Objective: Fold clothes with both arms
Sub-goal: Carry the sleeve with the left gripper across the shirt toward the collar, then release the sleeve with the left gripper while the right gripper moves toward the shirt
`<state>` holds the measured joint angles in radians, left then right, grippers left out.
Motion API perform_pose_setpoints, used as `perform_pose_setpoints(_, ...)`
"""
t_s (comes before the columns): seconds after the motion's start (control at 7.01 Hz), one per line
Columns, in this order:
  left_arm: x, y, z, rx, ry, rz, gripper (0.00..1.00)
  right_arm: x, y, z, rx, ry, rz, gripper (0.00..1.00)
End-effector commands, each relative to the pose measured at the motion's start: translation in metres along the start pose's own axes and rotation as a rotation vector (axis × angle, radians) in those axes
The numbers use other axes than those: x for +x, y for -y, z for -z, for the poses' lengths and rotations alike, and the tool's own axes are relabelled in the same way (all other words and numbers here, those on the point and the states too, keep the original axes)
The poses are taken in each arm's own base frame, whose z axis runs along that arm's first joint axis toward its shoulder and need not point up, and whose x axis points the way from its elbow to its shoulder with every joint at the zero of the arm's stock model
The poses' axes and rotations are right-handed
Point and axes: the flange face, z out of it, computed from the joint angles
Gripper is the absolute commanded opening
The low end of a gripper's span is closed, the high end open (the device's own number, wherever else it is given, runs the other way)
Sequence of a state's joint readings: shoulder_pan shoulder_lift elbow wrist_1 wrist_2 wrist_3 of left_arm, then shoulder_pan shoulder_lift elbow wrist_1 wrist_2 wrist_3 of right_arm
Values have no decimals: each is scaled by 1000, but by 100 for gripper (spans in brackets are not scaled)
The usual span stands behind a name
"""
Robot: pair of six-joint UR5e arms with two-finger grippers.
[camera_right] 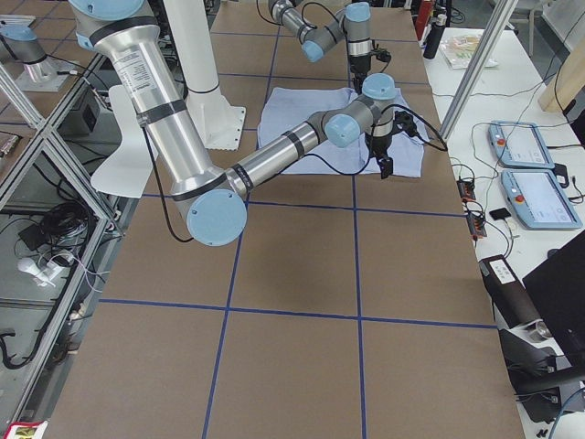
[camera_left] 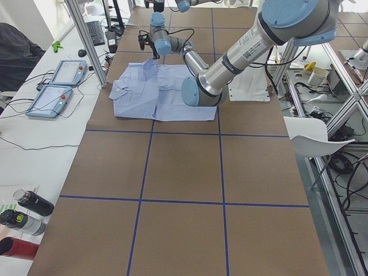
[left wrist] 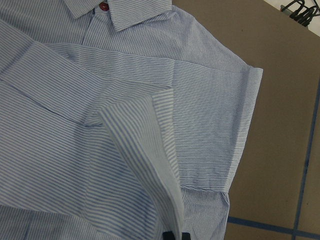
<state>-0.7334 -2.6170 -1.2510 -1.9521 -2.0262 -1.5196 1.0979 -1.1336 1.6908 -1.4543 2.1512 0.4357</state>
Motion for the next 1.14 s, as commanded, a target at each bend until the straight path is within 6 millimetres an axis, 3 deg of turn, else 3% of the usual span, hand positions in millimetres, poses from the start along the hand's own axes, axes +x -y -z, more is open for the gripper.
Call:
perform_pose_setpoints(0.0,-24,-3,-20,-10,31,-5,0,-2,0,-1,0,1,1,99)
perform_pose_setpoints(0.29,-31,-37,-53,4,61,-28,0,-3,-1,-2,-3,4,3,99)
perform_pose_setpoints(0.57,-21,-82,-71,-47,57,-57,0,-4,-1,-2,-3,5,3,99)
perform_pose_setpoints(0.71,-21,-107,-83,-59,41,-82,11,-4,-1,-2,-3,5,5,99)
perform_pose_setpoints(0.86,-17,-127,-91,-57,24,-94,43,-6,-1,-2,-3,7,5,99)
perform_pose_setpoints(1.0,-13,-134,-90,-59,-11,-109,99,-7,-2,-3,-6,8,-5,99)
